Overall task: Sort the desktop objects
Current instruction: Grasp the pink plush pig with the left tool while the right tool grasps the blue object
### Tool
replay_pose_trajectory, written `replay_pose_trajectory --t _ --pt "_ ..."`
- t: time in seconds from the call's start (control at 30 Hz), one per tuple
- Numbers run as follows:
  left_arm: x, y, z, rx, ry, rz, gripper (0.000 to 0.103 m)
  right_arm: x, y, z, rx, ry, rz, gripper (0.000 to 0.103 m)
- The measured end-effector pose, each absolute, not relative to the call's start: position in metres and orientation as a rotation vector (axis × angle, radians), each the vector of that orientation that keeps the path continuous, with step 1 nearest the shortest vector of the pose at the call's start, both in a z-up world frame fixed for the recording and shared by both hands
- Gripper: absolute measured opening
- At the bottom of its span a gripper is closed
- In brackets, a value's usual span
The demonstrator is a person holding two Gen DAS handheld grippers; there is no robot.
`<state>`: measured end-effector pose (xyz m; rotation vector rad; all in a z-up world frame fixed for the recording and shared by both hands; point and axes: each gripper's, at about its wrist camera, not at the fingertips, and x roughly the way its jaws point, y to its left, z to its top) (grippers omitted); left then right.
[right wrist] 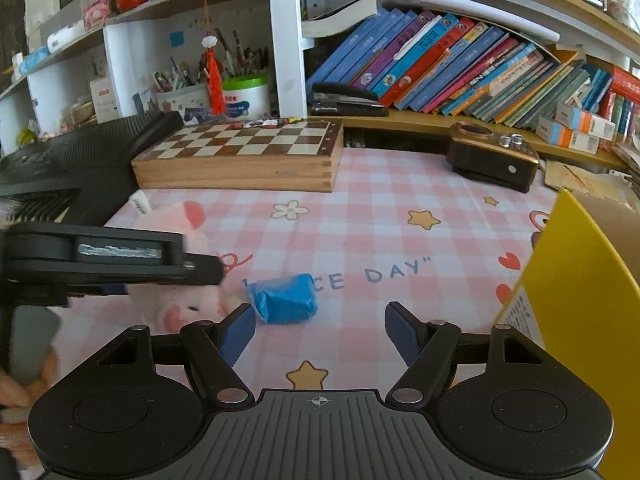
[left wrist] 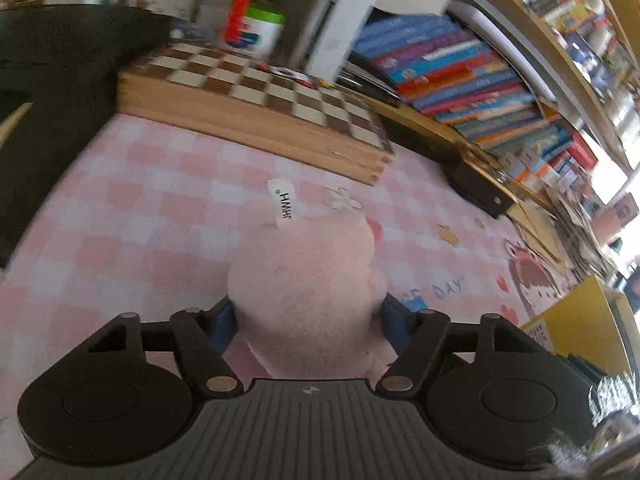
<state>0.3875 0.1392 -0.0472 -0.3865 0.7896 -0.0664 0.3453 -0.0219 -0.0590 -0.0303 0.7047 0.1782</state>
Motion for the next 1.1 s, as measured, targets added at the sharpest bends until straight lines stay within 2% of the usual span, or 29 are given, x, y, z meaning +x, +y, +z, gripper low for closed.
replay_pose_trajectory --t 0.3,0.57,0.63,0.7,0.73,1.1 --pt "0.338 0.177 -0.020 -0.380 0.711 -0.035 0.067 0.365 -0.005 -0.074 -0.086 0.719 0.217 0.073" --pt "0.302 0.189 -0.018 -0.375 0.724 -0.040 0.068 0.377 0.004 -0.085 -0.112 0.741 0.230 0.072" --pt "0.298 0.187 -0.017 -0.364 0.727 -0.051 0.068 0.379 0.006 -0.086 -0.117 0.739 0.240 0.062" --pt "0.296 0.185 -0.016 -0.364 0.724 -0.060 0.068 0.380 0.007 -0.086 -0.110 0.736 0.253 0.048" --pt "0.295 0.185 -0.016 -0.366 0.723 -0.063 0.068 0.380 0.008 -0.085 -0.109 0.737 0.257 0.045" --pt "0.288 0.176 -0.009 -0.372 0.711 -0.103 0.068 0.361 0.004 -0.056 -0.078 0.683 0.277 0.043"
